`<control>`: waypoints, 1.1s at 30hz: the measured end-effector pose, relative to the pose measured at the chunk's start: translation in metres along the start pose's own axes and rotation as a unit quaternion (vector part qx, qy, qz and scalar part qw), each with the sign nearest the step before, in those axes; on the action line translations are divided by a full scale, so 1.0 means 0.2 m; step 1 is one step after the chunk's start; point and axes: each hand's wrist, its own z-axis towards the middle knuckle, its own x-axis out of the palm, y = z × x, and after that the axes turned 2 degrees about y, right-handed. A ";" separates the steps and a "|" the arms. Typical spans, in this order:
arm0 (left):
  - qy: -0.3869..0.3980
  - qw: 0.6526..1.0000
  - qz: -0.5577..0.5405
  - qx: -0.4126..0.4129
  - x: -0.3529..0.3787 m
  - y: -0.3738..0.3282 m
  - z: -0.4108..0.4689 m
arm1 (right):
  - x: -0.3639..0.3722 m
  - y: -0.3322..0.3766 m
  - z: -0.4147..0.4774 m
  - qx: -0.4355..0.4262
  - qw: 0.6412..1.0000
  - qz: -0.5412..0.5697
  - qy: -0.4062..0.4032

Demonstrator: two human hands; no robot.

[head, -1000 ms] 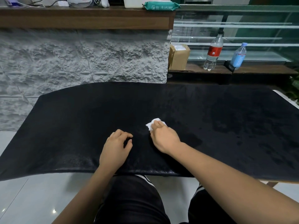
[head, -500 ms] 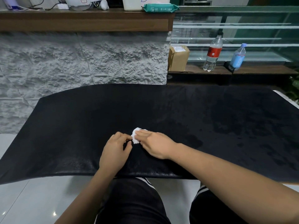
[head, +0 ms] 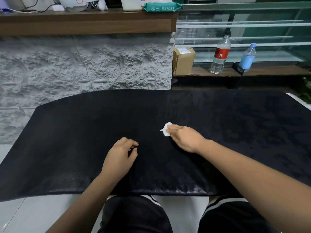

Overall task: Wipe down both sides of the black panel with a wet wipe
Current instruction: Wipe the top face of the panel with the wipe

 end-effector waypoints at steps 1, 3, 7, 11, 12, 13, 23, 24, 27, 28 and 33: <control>0.001 1.000 -0.001 0.000 0.00 0.00 0.02 | -0.01 -0.03 -0.01 0.013 1.000 -0.006 0.003; 0.004 1.000 0.004 0.003 0.01 -0.01 0.07 | -0.03 -0.09 -0.01 0.035 0.999 -0.016 0.007; 0.014 1.000 0.006 0.003 0.04 -0.02 0.17 | -0.06 -0.17 -0.01 0.074 0.997 -0.027 0.024; 0.021 1.000 0.007 0.012 0.08 -0.03 0.26 | -0.07 -0.24 0.01 0.097 0.995 -0.024 0.025; 0.023 1.000 0.008 0.014 0.08 -0.03 0.29 | -0.07 -0.26 0.01 0.097 0.995 -0.018 0.019; 0.025 0.999 0.010 0.016 0.09 -0.03 0.31 | -0.07 -0.27 0.01 0.098 0.995 -0.013 0.014; 0.038 0.997 0.046 0.042 0.19 -0.02 0.59 | -0.09 -0.45 0.09 0.100 0.995 -0.001 0.005; 0.040 0.997 0.053 0.043 0.19 -0.02 0.62 | -0.09 -0.47 0.10 0.103 0.995 0.001 0.006; 0.044 0.996 0.066 0.043 0.22 0.00 0.71 | -0.10 -0.52 0.13 0.116 0.993 -0.003 0.005; 0.044 0.996 0.069 0.043 0.23 0.01 0.74 | -0.10 -0.53 0.14 0.117 0.993 -0.002 0.003; 0.036 0.995 0.082 0.035 0.27 0.07 0.88 | -0.10 -0.58 0.20 0.117 0.993 -0.012 0.010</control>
